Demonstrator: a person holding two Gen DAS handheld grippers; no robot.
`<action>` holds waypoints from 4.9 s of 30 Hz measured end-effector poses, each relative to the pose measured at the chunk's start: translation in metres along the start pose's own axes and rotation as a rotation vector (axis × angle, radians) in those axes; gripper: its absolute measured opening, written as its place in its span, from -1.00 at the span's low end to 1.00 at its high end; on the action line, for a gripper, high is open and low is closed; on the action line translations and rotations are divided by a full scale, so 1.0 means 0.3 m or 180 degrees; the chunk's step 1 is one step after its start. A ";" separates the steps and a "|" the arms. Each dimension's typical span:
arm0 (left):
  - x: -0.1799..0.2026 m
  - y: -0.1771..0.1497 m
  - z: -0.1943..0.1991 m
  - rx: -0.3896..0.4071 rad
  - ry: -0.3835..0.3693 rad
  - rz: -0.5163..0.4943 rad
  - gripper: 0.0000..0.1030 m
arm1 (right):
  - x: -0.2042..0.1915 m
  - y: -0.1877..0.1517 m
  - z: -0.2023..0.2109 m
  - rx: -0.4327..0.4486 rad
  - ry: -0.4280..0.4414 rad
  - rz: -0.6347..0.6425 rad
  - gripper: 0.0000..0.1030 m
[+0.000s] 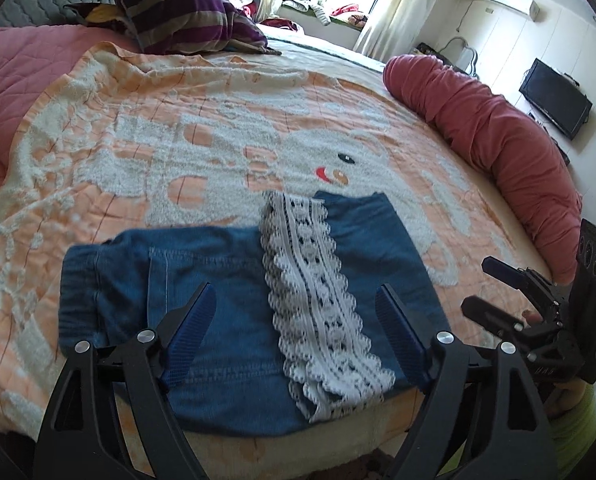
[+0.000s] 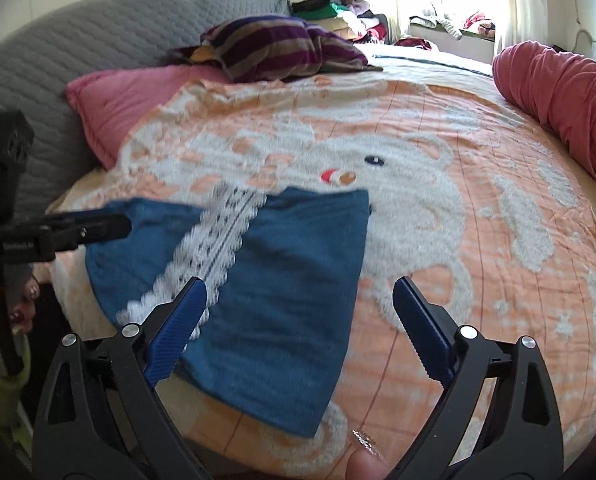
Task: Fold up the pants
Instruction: 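Pinch the white lace strip with the left tool, straighten it, release, then grasp the elastic waistband with the right tool while the left tool pinches the denim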
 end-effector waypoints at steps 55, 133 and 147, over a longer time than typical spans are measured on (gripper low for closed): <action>0.051 -0.207 0.038 -0.0156 0.0442 -0.0299 0.14 | -0.044 -0.144 -0.038 -0.0248 0.0126 -0.0044 0.68; -0.334 -0.178 0.052 0.0235 -0.0434 0.1211 0.79 | -0.720 0.287 -0.377 -0.0939 0.1846 0.0797 -0.35; 0.026 -0.052 -0.056 0.0099 -0.1124 0.0841 0.37 | -0.333 0.339 -0.213 -0.0442 0.1792 0.0209 0.33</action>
Point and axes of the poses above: each gripper's, at about its wrist camera, not at the fingertips, and z roughly against the way its jaws point, x to its right, y to its top, the point moved 7 cm from there along -z, roughly the way its jaws point, and after that the axes turned 2 degrees about -y, right-handed, at the moved point
